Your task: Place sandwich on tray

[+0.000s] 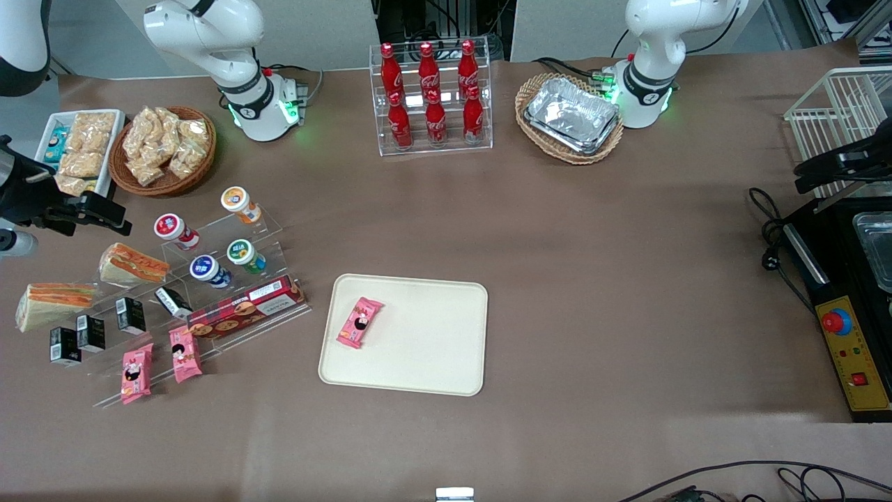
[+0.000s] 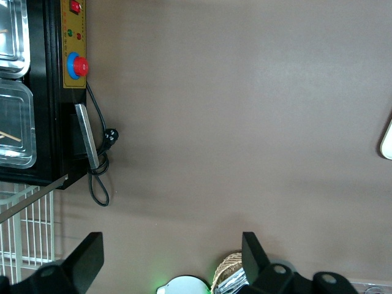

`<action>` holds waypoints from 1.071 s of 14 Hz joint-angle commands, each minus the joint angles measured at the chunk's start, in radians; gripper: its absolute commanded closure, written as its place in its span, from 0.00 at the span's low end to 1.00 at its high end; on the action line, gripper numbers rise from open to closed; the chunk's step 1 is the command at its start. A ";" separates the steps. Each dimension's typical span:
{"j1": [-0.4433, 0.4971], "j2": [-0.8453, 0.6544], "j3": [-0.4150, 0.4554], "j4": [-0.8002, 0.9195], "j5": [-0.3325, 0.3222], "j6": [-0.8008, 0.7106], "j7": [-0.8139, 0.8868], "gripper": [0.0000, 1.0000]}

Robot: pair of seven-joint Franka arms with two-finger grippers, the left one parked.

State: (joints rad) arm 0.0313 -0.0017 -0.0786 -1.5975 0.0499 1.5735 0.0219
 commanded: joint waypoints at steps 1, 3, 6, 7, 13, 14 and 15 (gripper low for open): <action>-0.005 0.012 -0.012 0.027 0.024 -0.013 -0.014 0.00; -0.011 0.012 -0.013 0.027 0.027 -0.020 -0.016 0.00; -0.014 0.005 -0.042 0.027 0.022 -0.033 -0.014 0.00; -0.014 0.002 -0.059 0.027 0.021 -0.040 -0.016 0.00; -0.014 -0.015 -0.233 0.030 0.018 -0.086 -0.268 0.00; -0.014 -0.015 -0.257 0.031 0.010 -0.086 -0.343 0.00; -0.014 -0.015 -0.285 0.031 0.001 -0.083 -0.435 0.00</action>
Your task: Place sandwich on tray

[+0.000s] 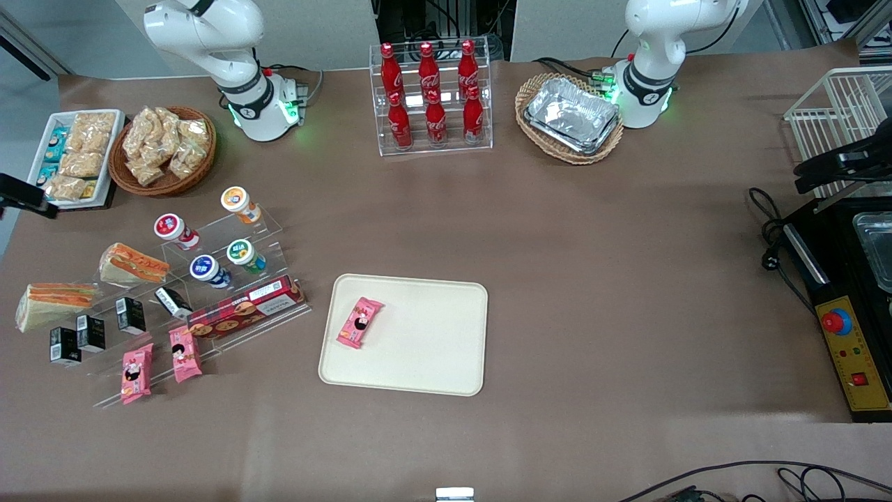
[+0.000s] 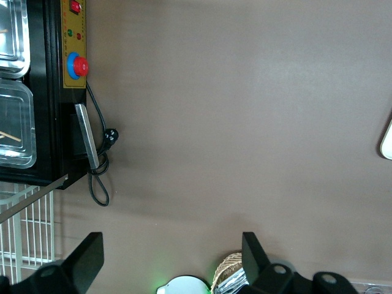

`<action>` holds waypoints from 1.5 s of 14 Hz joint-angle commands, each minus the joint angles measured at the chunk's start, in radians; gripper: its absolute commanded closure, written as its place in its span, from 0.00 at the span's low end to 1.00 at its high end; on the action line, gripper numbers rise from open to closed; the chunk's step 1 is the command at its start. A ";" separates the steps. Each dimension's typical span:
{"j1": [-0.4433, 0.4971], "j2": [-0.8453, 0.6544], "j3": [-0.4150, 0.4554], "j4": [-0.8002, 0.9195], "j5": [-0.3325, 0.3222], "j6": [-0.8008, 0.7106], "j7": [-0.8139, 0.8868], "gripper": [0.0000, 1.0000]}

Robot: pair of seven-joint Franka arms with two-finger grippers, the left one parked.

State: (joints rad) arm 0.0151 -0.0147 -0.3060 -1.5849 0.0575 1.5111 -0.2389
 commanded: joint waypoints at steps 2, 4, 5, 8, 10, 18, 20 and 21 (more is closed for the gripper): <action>-0.001 -0.001 -0.125 0.020 -0.004 -0.019 -0.355 0.00; -0.001 0.004 -0.183 0.020 0.005 -0.014 -0.587 0.00; -0.003 0.005 -0.189 0.020 0.004 -0.008 -0.694 0.00; -0.020 0.010 -0.190 0.020 -0.002 0.006 -0.986 0.00; -0.021 0.018 -0.191 0.020 -0.005 0.058 -1.184 0.00; -0.021 0.154 -0.300 0.019 0.130 0.195 -1.862 0.00; -0.021 0.169 -0.303 0.017 0.134 0.218 -1.966 0.00; -0.020 0.180 -0.303 0.017 0.137 0.221 -2.019 0.00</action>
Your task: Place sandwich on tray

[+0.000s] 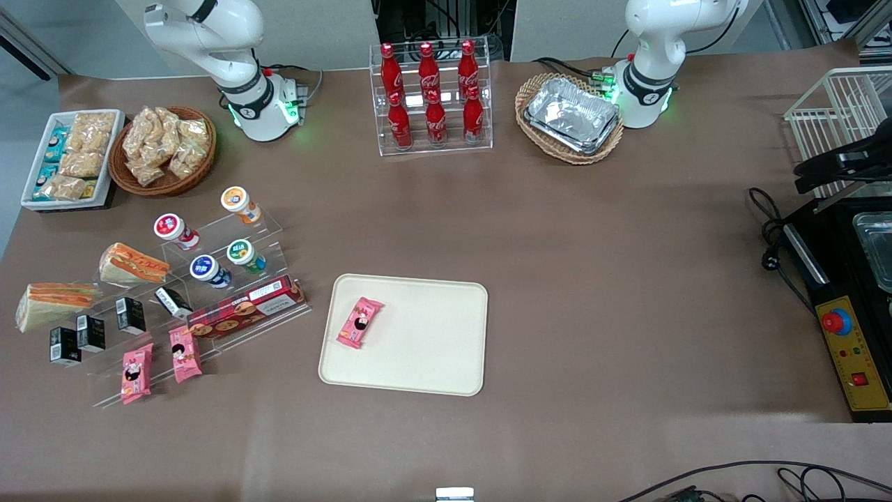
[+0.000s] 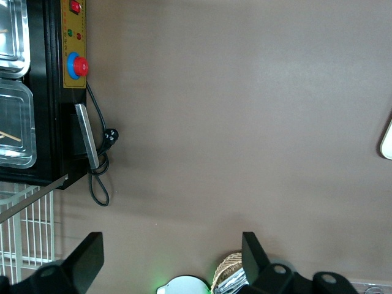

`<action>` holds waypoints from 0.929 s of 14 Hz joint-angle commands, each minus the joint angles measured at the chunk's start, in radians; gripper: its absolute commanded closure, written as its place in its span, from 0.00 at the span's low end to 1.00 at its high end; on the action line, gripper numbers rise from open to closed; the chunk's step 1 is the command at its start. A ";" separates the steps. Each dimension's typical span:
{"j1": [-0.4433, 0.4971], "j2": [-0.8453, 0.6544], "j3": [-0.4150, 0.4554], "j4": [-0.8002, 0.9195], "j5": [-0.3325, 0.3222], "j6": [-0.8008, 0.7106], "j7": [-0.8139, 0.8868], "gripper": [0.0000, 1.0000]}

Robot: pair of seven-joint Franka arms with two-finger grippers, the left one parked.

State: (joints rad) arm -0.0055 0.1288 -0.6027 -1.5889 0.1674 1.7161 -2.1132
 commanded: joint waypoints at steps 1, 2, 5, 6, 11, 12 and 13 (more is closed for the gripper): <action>0.001 0.046 -0.006 0.021 0.030 0.028 -0.174 0.00; 0.002 0.051 -0.006 0.017 0.040 0.042 -0.197 0.00; 0.002 0.075 -0.005 -0.002 0.078 0.091 -0.289 0.00; -0.001 0.090 -0.006 -0.002 0.089 0.091 -0.294 0.00; -0.001 0.129 -0.005 -0.020 0.090 0.129 -0.294 0.00; -0.001 0.129 -0.005 -0.040 0.090 0.152 -0.294 0.00; 0.001 0.129 -0.005 -0.054 0.092 0.177 -0.292 0.00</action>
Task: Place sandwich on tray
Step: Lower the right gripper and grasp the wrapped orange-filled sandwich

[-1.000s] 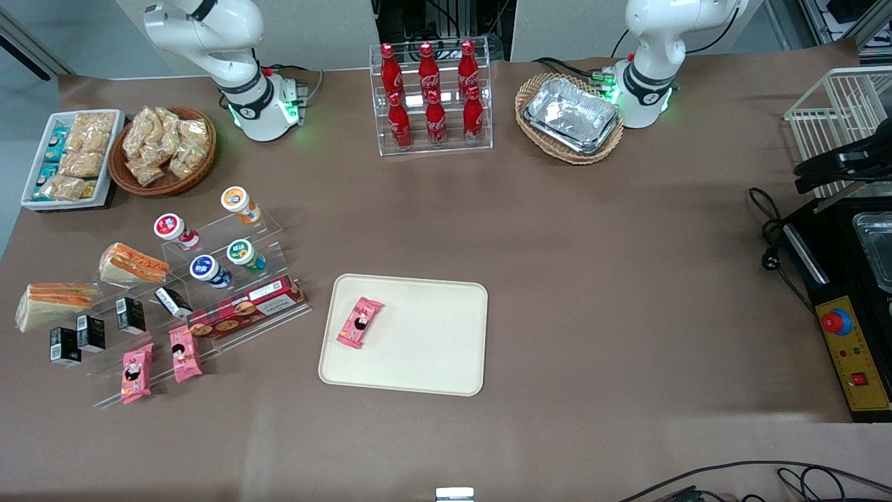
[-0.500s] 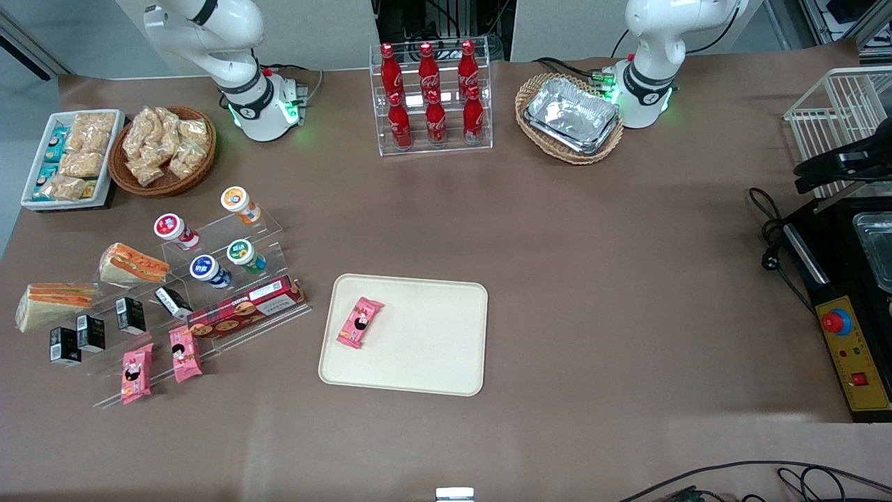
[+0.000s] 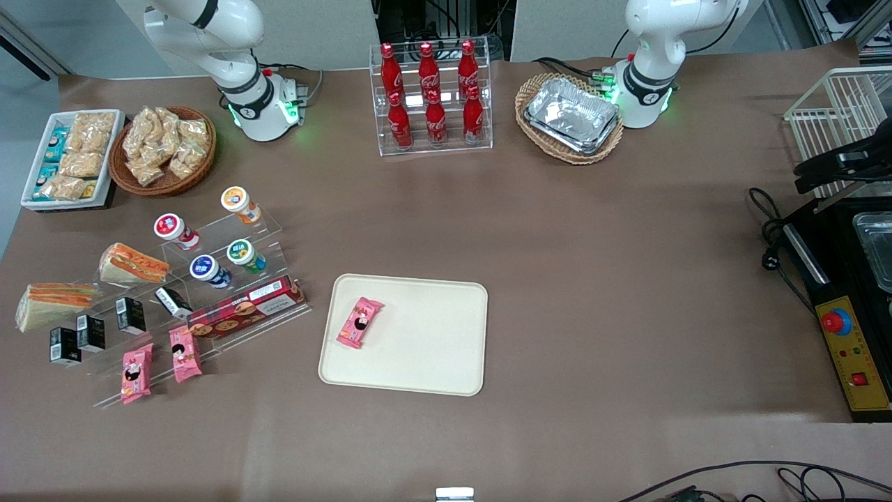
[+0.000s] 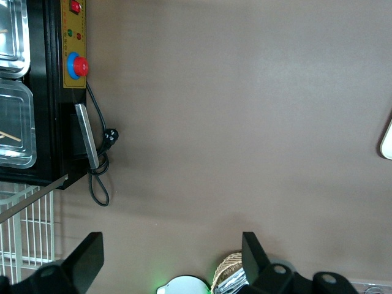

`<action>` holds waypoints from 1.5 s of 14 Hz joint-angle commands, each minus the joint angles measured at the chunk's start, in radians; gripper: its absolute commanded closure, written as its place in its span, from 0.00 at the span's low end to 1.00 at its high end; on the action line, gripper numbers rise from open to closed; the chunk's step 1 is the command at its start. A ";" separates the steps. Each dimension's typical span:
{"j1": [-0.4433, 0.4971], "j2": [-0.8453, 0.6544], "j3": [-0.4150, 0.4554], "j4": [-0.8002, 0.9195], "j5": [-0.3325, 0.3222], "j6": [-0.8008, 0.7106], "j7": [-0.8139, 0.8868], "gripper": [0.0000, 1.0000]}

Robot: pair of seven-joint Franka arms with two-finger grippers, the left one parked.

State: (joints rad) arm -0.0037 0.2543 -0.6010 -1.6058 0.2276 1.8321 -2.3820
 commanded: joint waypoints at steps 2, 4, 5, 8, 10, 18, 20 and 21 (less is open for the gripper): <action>-0.001 0.011 -0.006 -0.055 0.032 0.099 -0.023 0.00; -0.001 0.031 -0.006 -0.060 0.054 0.127 -0.025 0.00; -0.001 0.045 -0.006 -0.060 0.064 0.140 -0.029 0.00; -0.001 0.075 -0.006 -0.072 0.119 0.177 -0.055 0.00; 0.001 0.086 -0.006 -0.082 0.125 0.190 -0.056 0.00; 0.011 0.105 0.000 -0.181 0.162 0.291 -0.118 0.00; 0.013 0.118 0.001 -0.181 0.164 0.292 -0.117 0.00; 0.013 0.123 0.001 -0.183 0.164 0.300 -0.117 0.00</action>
State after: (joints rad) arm 0.0009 0.3666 -0.5960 -1.7761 0.3581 2.1027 -2.4766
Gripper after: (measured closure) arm 0.000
